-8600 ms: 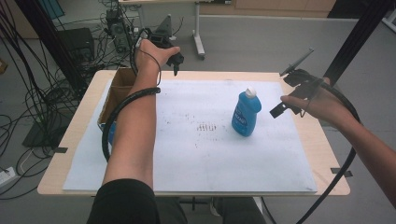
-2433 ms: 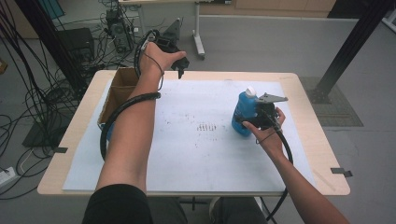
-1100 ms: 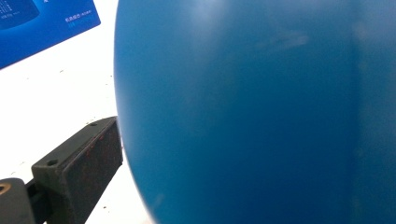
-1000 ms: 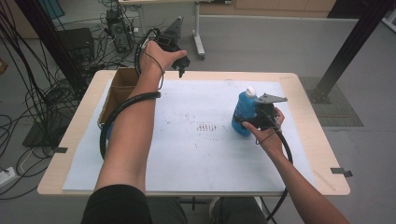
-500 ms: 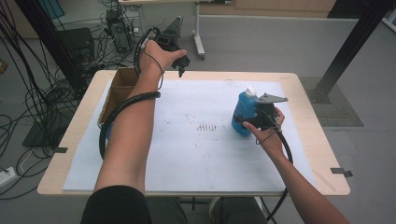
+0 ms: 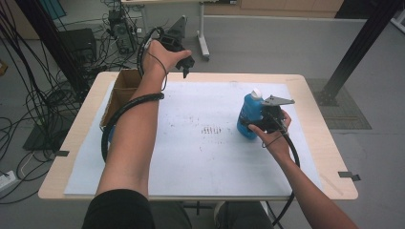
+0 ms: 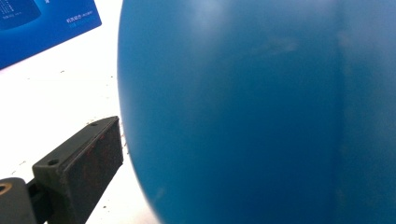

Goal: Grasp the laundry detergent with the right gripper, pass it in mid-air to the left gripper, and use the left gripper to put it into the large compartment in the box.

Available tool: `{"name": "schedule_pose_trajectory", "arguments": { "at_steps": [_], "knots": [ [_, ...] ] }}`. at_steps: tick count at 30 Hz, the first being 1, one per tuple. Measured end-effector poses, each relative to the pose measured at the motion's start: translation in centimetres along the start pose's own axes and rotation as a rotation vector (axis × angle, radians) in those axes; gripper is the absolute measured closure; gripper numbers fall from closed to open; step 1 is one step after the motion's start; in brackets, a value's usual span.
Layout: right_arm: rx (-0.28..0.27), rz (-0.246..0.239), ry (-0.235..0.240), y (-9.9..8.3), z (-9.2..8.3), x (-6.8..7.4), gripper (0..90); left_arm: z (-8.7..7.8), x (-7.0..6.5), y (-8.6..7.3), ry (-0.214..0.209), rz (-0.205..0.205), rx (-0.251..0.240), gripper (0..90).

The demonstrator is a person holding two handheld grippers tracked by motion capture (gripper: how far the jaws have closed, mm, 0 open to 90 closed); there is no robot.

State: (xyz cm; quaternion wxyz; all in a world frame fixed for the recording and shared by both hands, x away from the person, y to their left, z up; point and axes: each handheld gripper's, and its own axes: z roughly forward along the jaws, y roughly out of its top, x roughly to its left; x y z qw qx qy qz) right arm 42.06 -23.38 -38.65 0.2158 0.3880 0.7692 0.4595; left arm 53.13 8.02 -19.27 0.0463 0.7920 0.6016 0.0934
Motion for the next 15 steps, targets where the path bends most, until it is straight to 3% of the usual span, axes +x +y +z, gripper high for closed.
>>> {"name": "schedule_pose_trajectory", "arguments": {
  "at_steps": [15],
  "knots": [
    [-0.004,0.004,-0.005,-0.09,0.13,0.05,2.6,0.05,-0.12,0.06,-0.002,0.005,-0.001,6.9]
  ]
}}
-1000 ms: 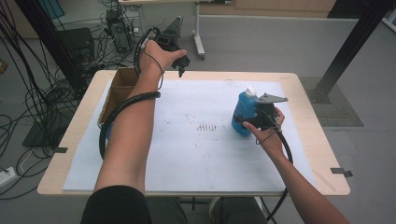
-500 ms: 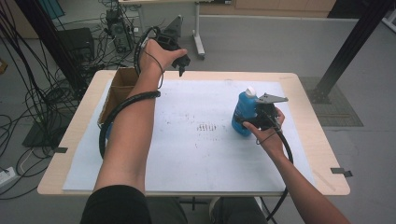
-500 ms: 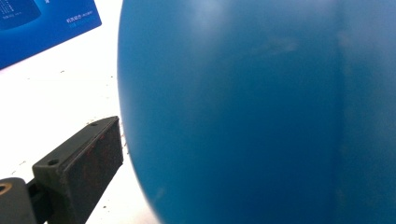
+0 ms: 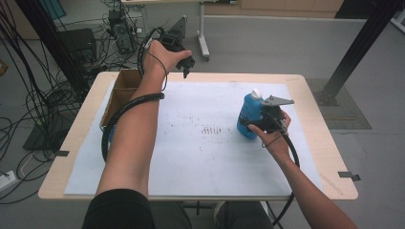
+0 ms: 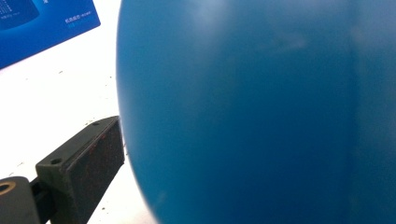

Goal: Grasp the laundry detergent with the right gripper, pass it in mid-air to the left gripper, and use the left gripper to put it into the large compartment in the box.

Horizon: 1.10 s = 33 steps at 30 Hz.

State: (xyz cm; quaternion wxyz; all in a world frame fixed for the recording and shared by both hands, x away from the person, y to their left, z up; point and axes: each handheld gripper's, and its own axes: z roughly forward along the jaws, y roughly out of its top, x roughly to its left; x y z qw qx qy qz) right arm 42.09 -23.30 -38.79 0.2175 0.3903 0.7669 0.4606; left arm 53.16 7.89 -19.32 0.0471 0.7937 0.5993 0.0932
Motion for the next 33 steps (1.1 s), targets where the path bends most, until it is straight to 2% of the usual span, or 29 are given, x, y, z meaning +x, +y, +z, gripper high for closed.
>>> {"name": "schedule_pose_trajectory", "arguments": {
  "at_steps": [18,33],
  "knots": [
    [0.0,-0.002,-0.016,-0.29,0.09,-0.04,9.4,-0.05,0.14,-0.11,0.0,-0.002,-0.002,6.9],
    [0.008,-0.011,-0.031,-0.64,0.21,-0.09,25.0,0.08,0.08,-0.17,-0.004,-0.002,-0.01,6.9]
  ]
}}
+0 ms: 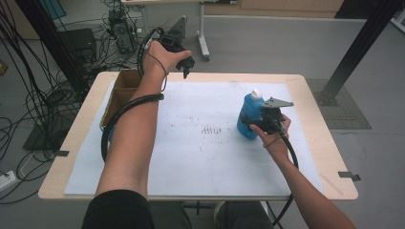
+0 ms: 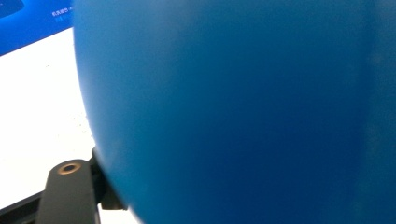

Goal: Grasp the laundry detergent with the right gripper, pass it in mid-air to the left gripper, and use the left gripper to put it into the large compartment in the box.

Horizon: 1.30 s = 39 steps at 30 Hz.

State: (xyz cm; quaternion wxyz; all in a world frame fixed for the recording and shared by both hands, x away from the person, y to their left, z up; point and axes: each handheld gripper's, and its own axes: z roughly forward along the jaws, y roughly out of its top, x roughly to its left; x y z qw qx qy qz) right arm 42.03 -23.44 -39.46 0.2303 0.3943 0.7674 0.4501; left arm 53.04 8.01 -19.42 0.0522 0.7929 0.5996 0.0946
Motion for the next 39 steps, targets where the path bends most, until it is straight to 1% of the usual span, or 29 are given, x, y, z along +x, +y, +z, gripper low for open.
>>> {"name": "schedule_pose_trajectory", "arguments": {
  "at_steps": [4,11,21,26,36,37,39],
  "knots": [
    [0.002,-0.002,-0.001,-0.05,0.08,0.05,27.6,-0.06,0.05,-0.03,0.0,0.002,0.004,6.9],
    [-0.001,-0.005,-0.002,-0.03,0.05,0.07,32.6,-0.13,0.06,-0.05,0.002,0.0,-0.005,6.9],
    [0.004,-0.005,-0.007,-0.16,0.15,-0.07,32.8,-0.11,-0.03,-0.06,0.001,0.006,-0.004,7.0],
    [0.013,-0.008,-0.002,-0.25,0.25,-0.09,32.7,-0.07,0.07,-0.1,0.002,0.005,-0.004,6.9],
    [0.015,-0.009,-0.005,-0.53,0.39,0.01,33.7,-0.11,0.24,-0.1,0.002,0.005,-0.002,6.9],
    [0.016,-0.007,-0.003,-0.61,0.43,0.01,34.2,-0.1,0.24,-0.1,0.002,0.003,-0.002,6.9],
    [0.013,-0.012,-0.001,-0.69,0.45,0.04,38.7,-0.11,0.24,-0.1,0.002,0.005,-0.003,6.9]
  ]
}}
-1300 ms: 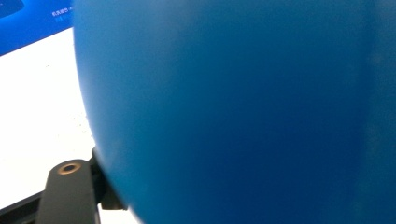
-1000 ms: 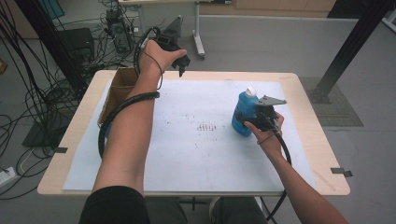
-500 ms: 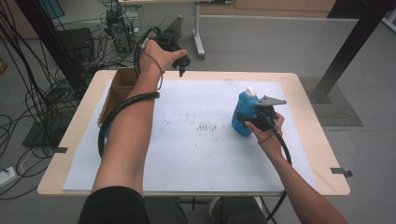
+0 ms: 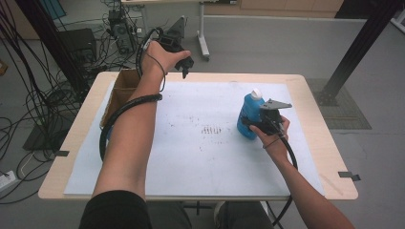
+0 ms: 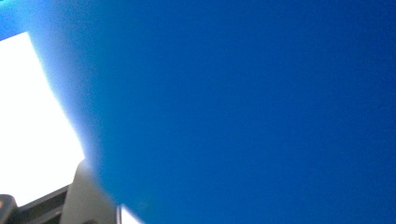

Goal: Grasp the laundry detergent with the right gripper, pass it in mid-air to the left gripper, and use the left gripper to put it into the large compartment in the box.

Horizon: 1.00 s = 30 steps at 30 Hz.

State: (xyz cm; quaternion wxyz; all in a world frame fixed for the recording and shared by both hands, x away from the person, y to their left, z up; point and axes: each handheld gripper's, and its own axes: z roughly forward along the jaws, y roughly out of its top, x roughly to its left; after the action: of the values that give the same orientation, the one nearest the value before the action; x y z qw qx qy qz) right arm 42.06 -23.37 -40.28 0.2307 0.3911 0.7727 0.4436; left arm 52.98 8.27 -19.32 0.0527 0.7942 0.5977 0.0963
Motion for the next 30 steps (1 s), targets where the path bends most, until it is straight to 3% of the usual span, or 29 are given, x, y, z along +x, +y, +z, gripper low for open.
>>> {"name": "schedule_pose_trajectory", "arguments": {
  "at_steps": [30],
  "knots": [
    [-0.004,-0.001,0.006,-0.04,0.02,0.05,41.8,-0.56,-0.01,-0.12,0.006,0.0,-0.007,6.9]
  ]
}}
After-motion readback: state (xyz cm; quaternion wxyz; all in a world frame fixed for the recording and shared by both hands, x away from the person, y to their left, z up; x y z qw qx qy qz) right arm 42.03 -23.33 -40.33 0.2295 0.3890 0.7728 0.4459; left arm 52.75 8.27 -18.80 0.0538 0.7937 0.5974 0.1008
